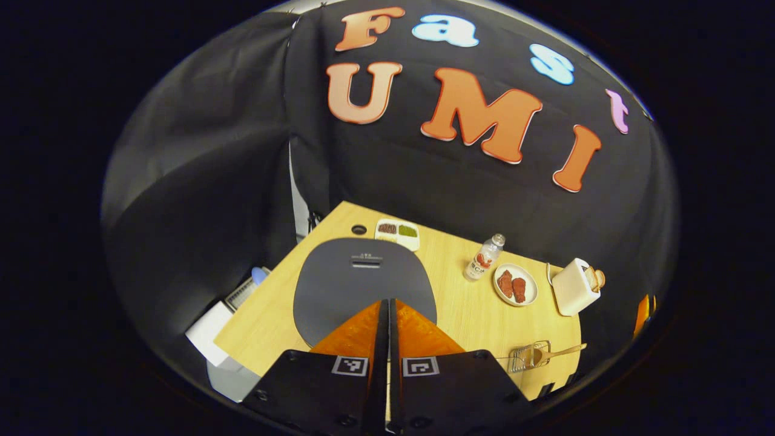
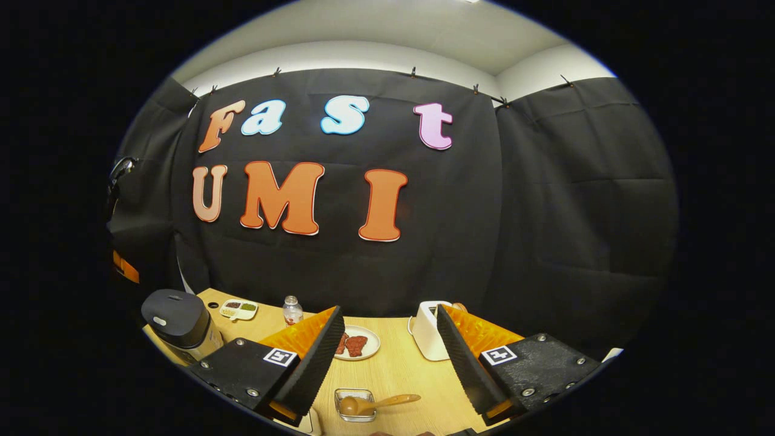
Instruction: Close the left gripper, press the button to open the rice cooker; take a wooden spoon from the chopstick holder with the right hand, scoop a spoonful of rice and pour it into the rice cooker, then put the wooden spoon back into the chopstick holder.
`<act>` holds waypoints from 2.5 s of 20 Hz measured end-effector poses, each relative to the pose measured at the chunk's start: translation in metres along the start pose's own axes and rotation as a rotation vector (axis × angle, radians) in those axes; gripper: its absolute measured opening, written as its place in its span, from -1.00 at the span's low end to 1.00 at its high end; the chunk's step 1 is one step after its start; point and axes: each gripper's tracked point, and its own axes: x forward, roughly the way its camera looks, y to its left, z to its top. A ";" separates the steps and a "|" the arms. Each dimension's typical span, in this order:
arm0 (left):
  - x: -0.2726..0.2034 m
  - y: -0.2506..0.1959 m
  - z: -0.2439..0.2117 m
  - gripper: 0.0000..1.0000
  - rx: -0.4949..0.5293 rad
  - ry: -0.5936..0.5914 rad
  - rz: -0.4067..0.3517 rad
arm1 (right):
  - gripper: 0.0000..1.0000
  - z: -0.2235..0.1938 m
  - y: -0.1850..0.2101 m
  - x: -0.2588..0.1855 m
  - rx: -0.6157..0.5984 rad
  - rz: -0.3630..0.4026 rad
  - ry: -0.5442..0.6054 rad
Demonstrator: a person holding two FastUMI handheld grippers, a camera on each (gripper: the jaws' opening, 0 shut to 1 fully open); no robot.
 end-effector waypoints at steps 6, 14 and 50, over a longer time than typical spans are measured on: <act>0.042 0.025 -0.034 -0.87 -0.122 0.218 0.015 | 0.90 -0.026 -0.005 0.000 -0.024 -0.012 0.070; 0.078 0.019 -0.069 -0.87 -0.190 0.386 -0.012 | 0.91 -0.060 -0.007 0.001 -0.037 -0.019 0.164; -0.107 -0.043 0.071 -0.49 0.253 -0.535 0.095 | 0.89 -0.217 -0.012 0.000 0.215 0.055 0.592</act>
